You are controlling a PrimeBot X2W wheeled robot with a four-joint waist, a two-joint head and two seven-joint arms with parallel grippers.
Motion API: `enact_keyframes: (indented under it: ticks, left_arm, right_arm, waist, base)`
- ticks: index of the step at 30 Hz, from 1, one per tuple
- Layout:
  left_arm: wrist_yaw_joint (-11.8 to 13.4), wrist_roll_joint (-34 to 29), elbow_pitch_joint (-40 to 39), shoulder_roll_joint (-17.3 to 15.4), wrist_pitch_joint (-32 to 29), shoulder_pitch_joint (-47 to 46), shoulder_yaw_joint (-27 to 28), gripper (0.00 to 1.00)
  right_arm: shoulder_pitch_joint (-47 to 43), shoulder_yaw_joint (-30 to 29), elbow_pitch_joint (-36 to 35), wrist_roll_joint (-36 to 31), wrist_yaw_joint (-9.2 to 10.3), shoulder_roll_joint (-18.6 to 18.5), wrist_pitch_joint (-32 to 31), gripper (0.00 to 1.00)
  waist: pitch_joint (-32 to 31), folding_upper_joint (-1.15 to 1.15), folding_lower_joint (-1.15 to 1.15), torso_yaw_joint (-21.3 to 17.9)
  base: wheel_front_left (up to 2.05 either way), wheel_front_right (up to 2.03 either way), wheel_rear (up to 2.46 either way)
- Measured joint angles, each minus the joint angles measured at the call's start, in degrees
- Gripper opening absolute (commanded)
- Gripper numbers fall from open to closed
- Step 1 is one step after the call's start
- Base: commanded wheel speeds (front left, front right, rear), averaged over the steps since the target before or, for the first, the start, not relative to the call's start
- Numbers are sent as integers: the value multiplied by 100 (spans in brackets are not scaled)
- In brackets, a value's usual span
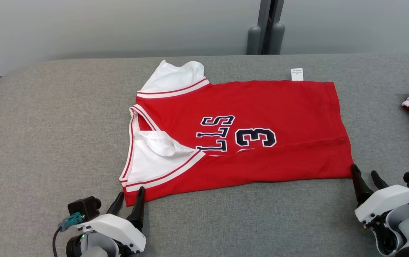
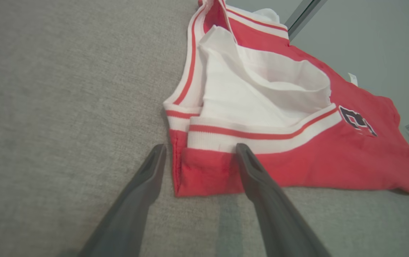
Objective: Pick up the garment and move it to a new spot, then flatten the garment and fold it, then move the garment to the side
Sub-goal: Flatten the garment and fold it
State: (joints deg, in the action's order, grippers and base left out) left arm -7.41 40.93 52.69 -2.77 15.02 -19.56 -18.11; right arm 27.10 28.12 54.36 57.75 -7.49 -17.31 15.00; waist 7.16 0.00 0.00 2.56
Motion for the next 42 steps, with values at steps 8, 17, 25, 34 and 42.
enact_keyframes:
  ticks: [8, 17, 25, 34, 42]
  left_arm:
    - [43, 232, 310, -7, 32, -249, -280, 100]
    - [74, 505, 548, -10, 59, -474, -658, 37]
    - [33, 698, 669, -22, 55, -567, -947, 0]
    - [14, 575, 788, -5, 12, -587, -826, 0]
    - [5, 428, 726, -23, 9, -396, -794, 0]
  right_arm:
    - [103, 227, 130, 191, 0, -4, 1, 100]
    - [261, 545, 138, 546, 0, -32, -78, 92]
    - [288, 829, 58, 799, 0, -76, -86, 0]
    - [275, 1050, 63, 1024, 0, -155, -34, 0]
    - [64, 1312, -15, 1254, -1, -244, -69, 0]
  waist:
    - [112, 0, 0, 37]
    - [188, 0, 0, 94]
    - [173, 0, 0, 110]
    - [-38, 0, 0, 93]
    - [-375, 0, 0, 47]
  base:
    - [0, 0, 0]
    - [0, 0, 0]
    - [0, 0, 0]
    - [0, 0, 0]
    - [0, 0, 0]
